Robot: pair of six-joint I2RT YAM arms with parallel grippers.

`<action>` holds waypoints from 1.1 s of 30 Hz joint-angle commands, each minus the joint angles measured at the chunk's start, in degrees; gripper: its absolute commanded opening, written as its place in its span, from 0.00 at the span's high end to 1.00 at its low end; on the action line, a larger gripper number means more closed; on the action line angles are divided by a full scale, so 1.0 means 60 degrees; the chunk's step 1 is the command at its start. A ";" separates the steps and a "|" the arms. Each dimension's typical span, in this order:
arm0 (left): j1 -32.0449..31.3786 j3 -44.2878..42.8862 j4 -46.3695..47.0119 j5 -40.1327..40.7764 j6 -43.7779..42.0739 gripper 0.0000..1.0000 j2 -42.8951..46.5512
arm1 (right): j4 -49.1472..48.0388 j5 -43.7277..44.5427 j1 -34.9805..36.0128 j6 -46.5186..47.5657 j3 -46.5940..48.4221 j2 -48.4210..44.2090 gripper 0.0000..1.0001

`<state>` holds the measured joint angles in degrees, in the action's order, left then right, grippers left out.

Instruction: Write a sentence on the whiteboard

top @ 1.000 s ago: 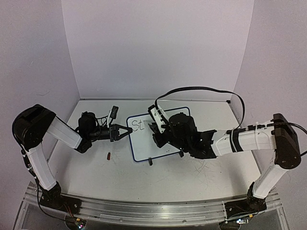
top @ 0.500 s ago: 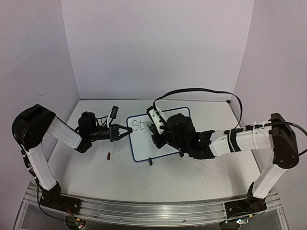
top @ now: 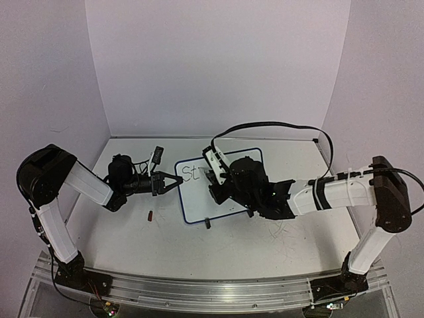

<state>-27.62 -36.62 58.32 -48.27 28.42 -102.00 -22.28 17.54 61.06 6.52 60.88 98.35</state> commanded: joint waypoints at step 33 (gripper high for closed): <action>-0.0056 -0.0185 -0.0343 -0.0161 -0.0158 1.00 0.0359 | 0.0422 0.0137 0.0024 -0.0705 -0.0436 -0.0327 1.00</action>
<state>-27.70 -36.64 56.81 -47.86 28.29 -101.25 -21.37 18.31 61.17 3.70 59.30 98.05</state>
